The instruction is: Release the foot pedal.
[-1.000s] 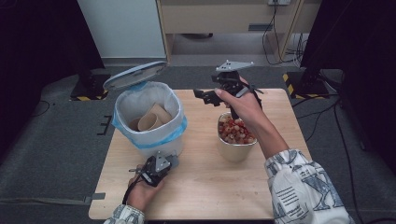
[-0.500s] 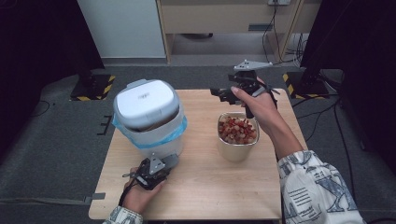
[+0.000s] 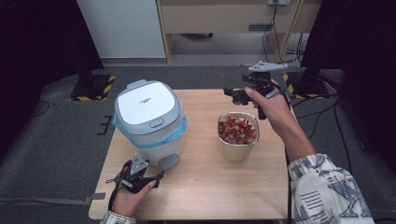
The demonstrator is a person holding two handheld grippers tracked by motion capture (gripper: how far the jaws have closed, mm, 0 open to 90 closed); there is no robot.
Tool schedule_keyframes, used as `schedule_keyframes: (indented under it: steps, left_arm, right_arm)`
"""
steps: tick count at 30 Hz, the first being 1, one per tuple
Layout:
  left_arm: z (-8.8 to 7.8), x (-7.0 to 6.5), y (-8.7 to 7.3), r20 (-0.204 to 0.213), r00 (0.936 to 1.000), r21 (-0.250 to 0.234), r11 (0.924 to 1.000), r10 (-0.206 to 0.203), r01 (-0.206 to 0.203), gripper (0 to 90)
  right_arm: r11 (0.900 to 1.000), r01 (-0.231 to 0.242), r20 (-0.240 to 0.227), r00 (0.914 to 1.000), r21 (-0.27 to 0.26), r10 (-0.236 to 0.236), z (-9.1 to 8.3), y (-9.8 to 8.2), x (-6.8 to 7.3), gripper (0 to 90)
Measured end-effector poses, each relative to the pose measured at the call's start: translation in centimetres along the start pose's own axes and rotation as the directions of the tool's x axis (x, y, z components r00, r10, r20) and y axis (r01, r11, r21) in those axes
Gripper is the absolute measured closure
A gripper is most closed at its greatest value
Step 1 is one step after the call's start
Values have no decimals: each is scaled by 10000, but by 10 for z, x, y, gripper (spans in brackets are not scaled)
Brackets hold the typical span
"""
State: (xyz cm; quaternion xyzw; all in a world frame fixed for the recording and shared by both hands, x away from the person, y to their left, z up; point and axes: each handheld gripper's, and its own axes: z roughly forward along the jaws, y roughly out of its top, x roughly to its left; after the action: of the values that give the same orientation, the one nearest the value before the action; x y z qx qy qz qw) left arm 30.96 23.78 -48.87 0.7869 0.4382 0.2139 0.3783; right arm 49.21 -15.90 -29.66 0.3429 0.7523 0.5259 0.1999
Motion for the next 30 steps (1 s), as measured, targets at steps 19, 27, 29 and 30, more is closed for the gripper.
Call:
schedule_keyframes:
  steps: [19,27,29,30]
  left_arm:
    - [-8,27,-7,-717,9945,-301,9968,-764,744,105]
    - [-10,40,-11,-987,9891,-469,9933,-1094,1052,100]
    - [-10,45,-12,-1042,9879,-439,9929,-1149,1108,99]
    - [-10,46,-13,-1089,9872,-420,9927,-1169,1129,99]
  right_arm:
    - [9994,-355,1442,9889,-58,360,-42,-41,-44,76]
    - [9973,-735,2057,9760,57,707,-55,-72,-64,76]
    - [9968,-796,2220,9721,92,755,-58,-80,-70,78]
    - [9963,-857,2267,9706,102,812,-59,-83,-71,79]
